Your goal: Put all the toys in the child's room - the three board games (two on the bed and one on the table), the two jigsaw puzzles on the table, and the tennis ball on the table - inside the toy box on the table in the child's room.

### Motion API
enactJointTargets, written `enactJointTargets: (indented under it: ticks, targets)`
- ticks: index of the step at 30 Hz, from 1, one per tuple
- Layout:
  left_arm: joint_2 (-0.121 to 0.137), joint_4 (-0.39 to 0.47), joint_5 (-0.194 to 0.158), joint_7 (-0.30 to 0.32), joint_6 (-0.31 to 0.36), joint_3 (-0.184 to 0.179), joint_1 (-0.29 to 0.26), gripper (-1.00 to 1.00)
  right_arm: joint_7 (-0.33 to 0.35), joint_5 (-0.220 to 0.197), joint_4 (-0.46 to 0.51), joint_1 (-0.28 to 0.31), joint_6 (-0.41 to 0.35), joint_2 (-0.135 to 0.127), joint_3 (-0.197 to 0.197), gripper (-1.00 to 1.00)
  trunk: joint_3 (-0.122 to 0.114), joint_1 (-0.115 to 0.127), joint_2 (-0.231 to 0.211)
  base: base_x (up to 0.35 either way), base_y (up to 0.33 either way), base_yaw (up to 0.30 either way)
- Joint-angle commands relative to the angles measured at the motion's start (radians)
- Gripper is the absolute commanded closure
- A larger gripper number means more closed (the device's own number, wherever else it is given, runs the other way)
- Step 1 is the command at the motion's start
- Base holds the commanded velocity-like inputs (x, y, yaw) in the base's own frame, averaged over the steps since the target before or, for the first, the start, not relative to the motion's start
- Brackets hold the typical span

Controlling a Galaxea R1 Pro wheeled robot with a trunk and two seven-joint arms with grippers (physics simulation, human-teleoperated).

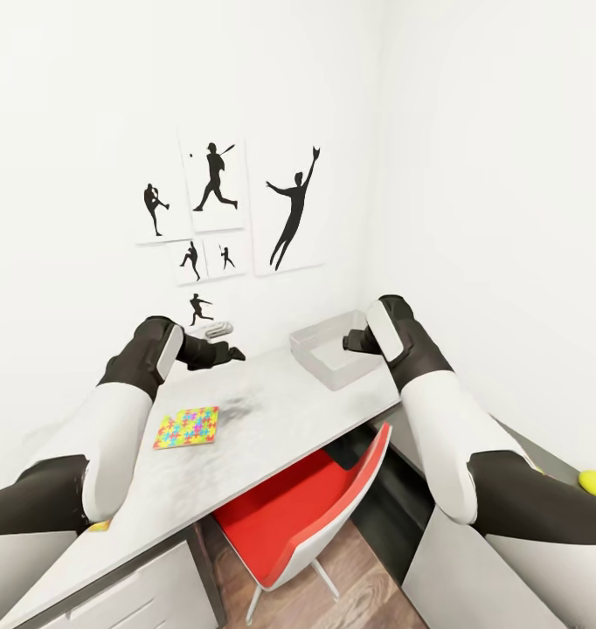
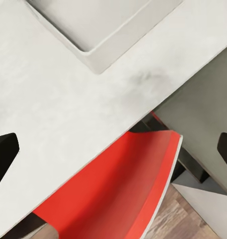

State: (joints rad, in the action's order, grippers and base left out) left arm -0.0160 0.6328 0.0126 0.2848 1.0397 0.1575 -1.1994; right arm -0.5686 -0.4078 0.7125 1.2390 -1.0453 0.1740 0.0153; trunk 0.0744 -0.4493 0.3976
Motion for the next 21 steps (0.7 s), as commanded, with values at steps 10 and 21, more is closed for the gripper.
enactJointTargets:
  ticks: [10, 21]
  targets:
    - [-0.003, -0.002, 0.002, 0.003, 0.008, 0.007, -0.023, -1.00, -0.009, -0.053, 0.001, 0.008, -0.002, 0.000, 0.002, -1.00, 0.002, -0.001, 0.002, 0.001, 0.000, 0.000]
    - [-0.004, -0.005, 0.003, 0.004, 0.008, 0.006, -0.057, -1.00, -0.010, -0.061, 0.001, 0.008, -0.002, 0.000, 0.002, -1.00, 0.002, -0.001, 0.002, 0.000, 0.000, 0.000]
